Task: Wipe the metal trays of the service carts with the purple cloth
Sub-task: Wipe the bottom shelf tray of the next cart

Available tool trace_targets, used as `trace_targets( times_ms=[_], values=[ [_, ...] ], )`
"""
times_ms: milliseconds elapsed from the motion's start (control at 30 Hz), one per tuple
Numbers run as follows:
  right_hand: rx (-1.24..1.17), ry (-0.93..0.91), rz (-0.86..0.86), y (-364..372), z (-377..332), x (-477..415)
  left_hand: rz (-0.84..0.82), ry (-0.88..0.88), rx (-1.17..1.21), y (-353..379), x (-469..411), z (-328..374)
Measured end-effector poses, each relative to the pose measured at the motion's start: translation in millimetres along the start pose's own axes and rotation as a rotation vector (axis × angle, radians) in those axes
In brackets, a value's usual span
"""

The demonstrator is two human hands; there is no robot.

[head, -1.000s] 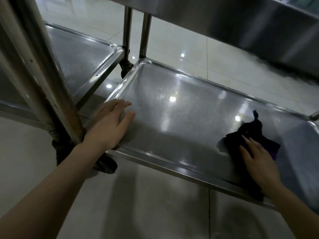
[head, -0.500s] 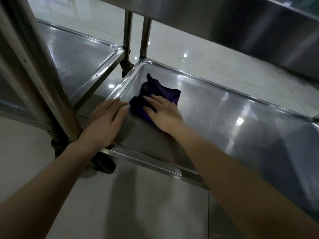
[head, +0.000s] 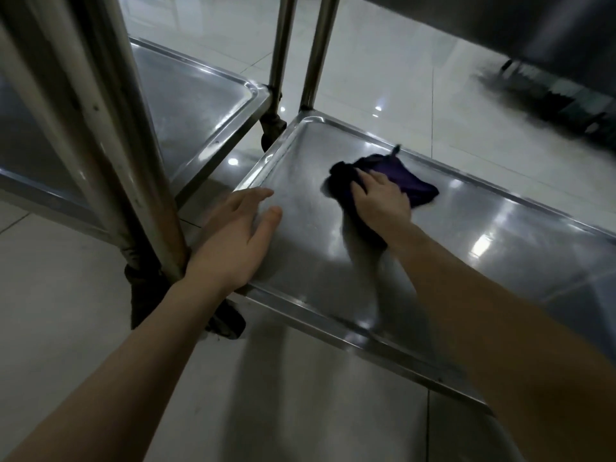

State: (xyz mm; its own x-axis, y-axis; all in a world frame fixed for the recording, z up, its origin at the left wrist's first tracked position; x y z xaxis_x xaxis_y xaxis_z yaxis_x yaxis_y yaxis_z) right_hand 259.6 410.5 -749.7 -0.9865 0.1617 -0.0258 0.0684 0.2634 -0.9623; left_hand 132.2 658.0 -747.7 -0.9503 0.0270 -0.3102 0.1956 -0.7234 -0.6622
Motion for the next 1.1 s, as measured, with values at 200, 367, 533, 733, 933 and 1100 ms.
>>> trace_targets(
  times_ms=[200, 367, 533, 733, 933, 1100],
  values=[
    [-0.035, -0.381, -0.101, 30, -109, 27, 0.045, -0.032, 0.061, -9, -4, -1],
    [-0.044, -0.231, 0.223, -24, 16, 29, 0.082, -0.023, 0.120, -12, -2, -1],
    [0.003, 0.220, 0.007, -26, 76, -9, 0.107, -0.022, 0.104, -11, -2, -3],
    [0.000, -0.273, -0.065, 27, -97, 11, 0.117, 0.003, 0.089, -14, -2, 2],
    [0.000, -0.632, -0.199, 35, -138, 99, 0.167, 0.035, 0.157, -25, -1, 10],
    [-0.064, -0.729, -0.250, 11, -80, 190, 0.148, 0.047, 0.175, -21, 0, 9]
  ],
)
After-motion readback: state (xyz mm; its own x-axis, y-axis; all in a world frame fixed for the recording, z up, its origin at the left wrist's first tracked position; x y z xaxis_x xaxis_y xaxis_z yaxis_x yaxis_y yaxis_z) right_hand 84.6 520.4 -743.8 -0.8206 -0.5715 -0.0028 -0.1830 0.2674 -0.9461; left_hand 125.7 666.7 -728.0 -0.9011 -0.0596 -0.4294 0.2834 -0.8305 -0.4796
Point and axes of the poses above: each hand's wrist, its own x-axis away from the middle knuckle, its own y-axis out of the palm, z = x × y, the point moved 9 cm from there along -x, towards the middle knuckle, and after that the axes turned 6 degrees about y, right-handed, at the moved point
